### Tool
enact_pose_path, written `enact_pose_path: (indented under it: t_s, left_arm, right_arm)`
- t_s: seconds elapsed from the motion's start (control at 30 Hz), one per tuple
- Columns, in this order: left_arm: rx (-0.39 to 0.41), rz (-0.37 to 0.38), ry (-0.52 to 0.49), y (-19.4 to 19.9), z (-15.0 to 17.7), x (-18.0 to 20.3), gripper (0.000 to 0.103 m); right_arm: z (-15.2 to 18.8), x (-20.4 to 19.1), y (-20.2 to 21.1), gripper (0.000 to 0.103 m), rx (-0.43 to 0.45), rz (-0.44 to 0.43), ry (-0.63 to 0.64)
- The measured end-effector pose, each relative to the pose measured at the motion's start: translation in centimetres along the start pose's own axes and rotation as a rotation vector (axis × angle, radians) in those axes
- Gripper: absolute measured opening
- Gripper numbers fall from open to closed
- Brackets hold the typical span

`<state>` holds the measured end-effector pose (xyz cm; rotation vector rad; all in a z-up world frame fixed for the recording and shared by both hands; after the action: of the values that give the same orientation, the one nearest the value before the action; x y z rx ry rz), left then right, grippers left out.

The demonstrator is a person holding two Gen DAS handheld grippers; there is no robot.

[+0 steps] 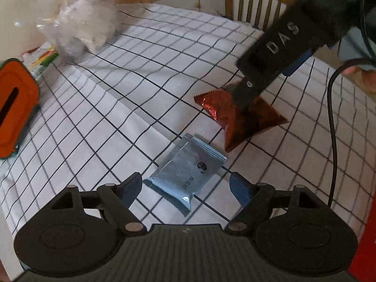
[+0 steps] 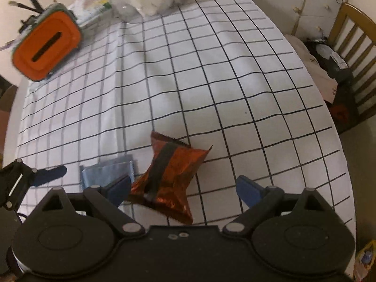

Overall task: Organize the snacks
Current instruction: 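Grasp the light-blue packet with the left tool while the right grasps the orange-brown bag, then lift both held snacks and carry them over the white box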

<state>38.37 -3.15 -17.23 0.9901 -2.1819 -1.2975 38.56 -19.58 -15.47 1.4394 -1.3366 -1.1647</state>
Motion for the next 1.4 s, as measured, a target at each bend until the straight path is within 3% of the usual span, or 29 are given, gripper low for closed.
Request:
enact_pose_path:
  t_s: [0.4, 0.6, 0.77, 0.83, 0.9, 1.0, 1.4]
  left_arm:
    - [-0.010, 0.026, -0.026, -3.3, -0.7, -0.6, 0.082]
    - [0.012, 0.048, 0.022, -3.4, -0.3, -0.6, 0.081]
    - [0.027, 0.053, 0.085, -3.1, 0.3, -0.6, 0.070]
    - [0.033, 0.056, 0.098, -2.8, 0.5, -0.2, 0.055]
    - [0.036, 0.052, 0.110, -2.6, 0.6, 0.1, 0.048]
    - [0.045, 0.019, 0.116, -2.4, 0.7, 0.7, 0.047]
    - [0.057, -0.047, 0.230, -0.3, 1.4, 0.1, 0.047]
  right_arm:
    - [-0.9, -0.9, -3.9, 0.089, -0.017, -0.008, -0.056]
    - [-0.2, -0.7, -4.7, 0.075, -0.027, 0.011, -0.054]
    - [0.4, -1.0, -5.0, 0.064, -0.018, 0.019, -0.023]
    - [0.6, -1.3, -4.9, 0.062, -0.013, 0.033, 0.010]
    - [0.8, -1.6, -4.8, 0.054, -0.009, 0.042, 0.038]
    - [0.9, -1.6, -4.6, 0.049, -0.007, 0.041, 0.046]
    - [2.4, -0.6, -1.8, 0.048, 0.023, 0.024, 0.059]
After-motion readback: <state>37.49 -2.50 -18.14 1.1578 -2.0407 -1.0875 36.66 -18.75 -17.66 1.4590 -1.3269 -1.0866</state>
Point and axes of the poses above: each gripper's, at about its wrist camera, not at the fingertips, and y roughly against the way its jaws point, x to its right, z to its underside, the point moved 2 cm from there along -y, roughly the way its jaws point, and after that the axes turned 13 degrees about y, right-handed, at the moved point
